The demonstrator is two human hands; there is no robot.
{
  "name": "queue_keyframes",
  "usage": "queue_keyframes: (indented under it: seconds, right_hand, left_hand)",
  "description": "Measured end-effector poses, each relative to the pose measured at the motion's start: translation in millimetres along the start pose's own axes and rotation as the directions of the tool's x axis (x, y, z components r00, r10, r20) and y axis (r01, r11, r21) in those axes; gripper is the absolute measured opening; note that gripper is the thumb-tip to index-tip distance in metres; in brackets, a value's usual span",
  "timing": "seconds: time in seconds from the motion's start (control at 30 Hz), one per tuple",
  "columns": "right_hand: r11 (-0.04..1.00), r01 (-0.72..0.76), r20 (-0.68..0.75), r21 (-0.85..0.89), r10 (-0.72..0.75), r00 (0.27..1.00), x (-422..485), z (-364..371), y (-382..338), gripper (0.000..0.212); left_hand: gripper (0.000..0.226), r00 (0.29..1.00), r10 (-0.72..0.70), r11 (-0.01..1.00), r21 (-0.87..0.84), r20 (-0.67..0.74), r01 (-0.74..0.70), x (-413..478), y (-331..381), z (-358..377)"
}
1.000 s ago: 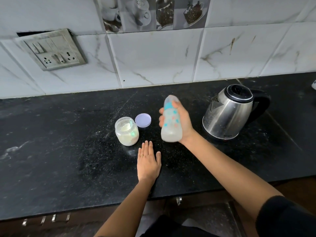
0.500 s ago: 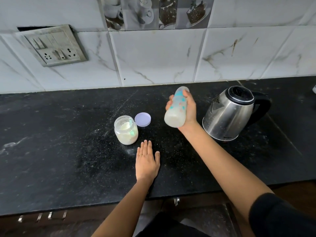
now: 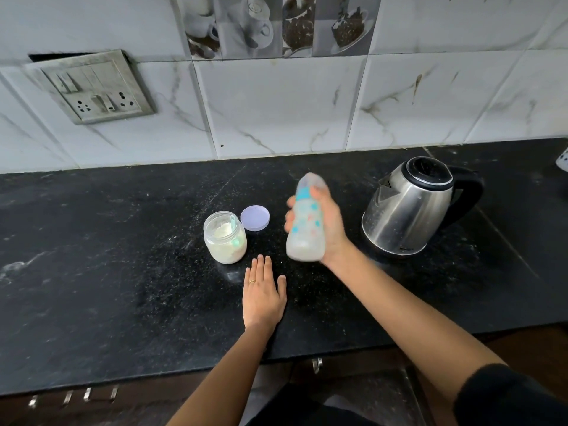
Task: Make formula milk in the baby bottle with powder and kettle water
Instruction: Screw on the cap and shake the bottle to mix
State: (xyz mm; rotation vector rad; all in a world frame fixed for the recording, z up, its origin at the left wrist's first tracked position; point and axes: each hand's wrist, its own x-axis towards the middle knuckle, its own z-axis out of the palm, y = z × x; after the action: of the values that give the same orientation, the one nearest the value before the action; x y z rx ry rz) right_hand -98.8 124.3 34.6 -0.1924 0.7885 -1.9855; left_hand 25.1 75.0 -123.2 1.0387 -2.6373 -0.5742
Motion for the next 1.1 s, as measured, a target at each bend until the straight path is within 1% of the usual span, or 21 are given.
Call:
queue_keyframes:
  seconds: [0.03, 0.07, 0.13, 0.2, 0.27, 0.3, 0.33, 0.4, 0.43, 0.47, 0.53, 0.63, 0.67, 0.7, 0.8, 0.83, 0.87, 0.97, 1.03, 1.07, 1.1]
  right_hand:
    - [0.997, -0.062, 0.031, -0.041, 0.063, 0.998, -7.1, 1.0, 10.1, 0.02]
    - [0.994, -0.088, 0.044, -0.061, 0.091, 0.995, -10.5, 1.3, 15.4, 0.019]
    - [1.0, -0.02, 0.002, -0.014, 0.02, 1.0, -3.6, 1.3, 10.7, 0.016]
    - [0.994, 0.08, -0.097, 0.079, -0.072, 0.993, 11.6, 0.2, -5.9, 0.02]
    - [0.982, 0.133, -0.178, 0.133, -0.108, 0.978, 24.0, -2.5, -16.6, 0.023]
    - [0.986, 0.122, -0.179, 0.116, -0.1, 0.979, 25.0, -5.0, -13.8, 0.024]
    - [0.994, 0.073, -0.148, 0.084, -0.06, 0.987, 21.7, -6.1, -5.2, 0.026]
    - [0.995, -0.093, -0.033, -0.041, 0.091, 0.995, 5.1, -10.5, 24.4, 0.027]
    - [0.983, -0.154, 0.011, -0.101, 0.156, 0.988, -5.4, -9.7, 35.4, 0.033]
    - [0.976, -0.17, 0.039, -0.133, 0.177, 0.984, -10.0, -10.0, 40.8, 0.035]
    - [0.992, -0.116, 0.01, -0.058, 0.117, 0.993, -5.6, -6.3, 30.6, 0.023]
    - [0.99, 0.054, -0.156, 0.132, -0.033, 0.987, 17.2, -1.7, -4.3, 0.025]
    - [0.985, 0.08, -0.172, 0.152, -0.053, 0.984, 18.6, -0.4, -9.9, 0.024]
    - [0.991, 0.069, -0.175, 0.118, -0.048, 0.983, 16.3, -2.0, -7.7, 0.026]
    - [0.994, -0.105, -0.068, -0.019, 0.104, 0.992, -13.8, -2.3, 21.0, 0.027]
    - [0.991, -0.13, -0.055, -0.041, 0.128, 0.99, -21.4, -2.9, 27.9, 0.025]
    - [0.991, -0.125, -0.068, -0.035, 0.123, 0.99, -20.8, -5.9, 29.7, 0.025]
    - [0.996, 0.009, -0.199, 0.09, 0.01, 0.98, 0.7, -13.7, 10.8, 0.03]
    - [0.987, 0.055, -0.247, 0.151, -0.016, 0.969, 11.5, -18.3, -0.2, 0.029]
    - [0.99, 0.026, -0.236, 0.138, 0.007, 0.972, 9.4, -19.3, 1.3, 0.03]
    - [0.996, -0.039, -0.203, 0.086, 0.056, 0.978, 1.3, -19.4, 7.3, 0.03]
  left_hand:
    - [0.058, 1.0, 0.001, 1.0, -0.003, 0.0, -0.001, -0.2, -0.2, 0.4]
    - [0.058, 1.0, 0.001, 1.0, -0.005, -0.003, -0.001, -0.6, -0.1, 0.6]
    - [0.058, 1.0, 0.0, 1.0, 0.001, -0.004, 0.0, -0.2, -0.5, 0.6]
    - [0.058, 1.0, -0.002, 1.0, 0.013, 0.0, 0.002, 0.2, -1.2, 1.5]
    - [0.058, 1.0, -0.003, 1.0, 0.021, 0.006, 0.002, 0.5, -0.7, 1.9]
    - [0.058, 1.0, -0.005, 1.0, 0.02, 0.007, 0.005, 0.1, -0.2, 2.1]
    - [0.058, 1.0, -0.005, 1.0, 0.014, 0.001, 0.005, 0.3, 0.0, 1.8]
    - [0.058, 1.0, 0.01, 1.0, 0.011, -0.011, -0.01, 0.4, -1.0, 1.9]
    - [0.059, 1.0, 0.025, 0.999, 0.02, -0.014, -0.025, 0.4, -1.4, 1.9]
    - [0.06, 0.999, 0.037, 0.999, 0.026, -0.018, -0.036, 0.3, -1.6, 2.1]
    - [0.057, 1.0, 0.023, 1.0, 0.008, -0.018, -0.023, 0.1, -1.5, 2.2]
    - [0.057, 1.0, -0.002, 1.0, 0.012, -0.004, 0.002, 0.5, -1.4, 4.4]
    - [0.057, 1.0, -0.002, 1.0, 0.012, -0.007, 0.002, 0.5, -0.9, 4.5]
    - [0.057, 1.0, -0.001, 1.0, 0.009, -0.012, 0.002, -0.1, -0.7, 4.3]
    - [0.057, 1.0, 0.008, 1.0, -0.008, -0.019, -0.008, -0.1, -1.3, 2.7]
    - [0.057, 1.0, 0.01, 1.0, -0.012, -0.023, -0.011, -0.6, -1.1, 2.6]
    - [0.057, 1.0, 0.011, 1.0, -0.015, -0.025, -0.012, -0.6, -0.8, 2.5]
    - [0.057, 1.0, 0.005, 1.0, 0.005, -0.015, -0.005, 1.0, -1.8, 3.8]
    - [0.057, 1.0, 0.002, 1.0, 0.014, -0.012, -0.002, 0.7, -1.3, 4.2]
    - [0.057, 1.0, 0.001, 1.0, 0.009, -0.013, -0.001, 0.5, -1.1, 3.5]
    - [0.057, 1.0, 0.002, 1.0, 0.006, -0.011, -0.002, 0.2, -1.2, 3.0]
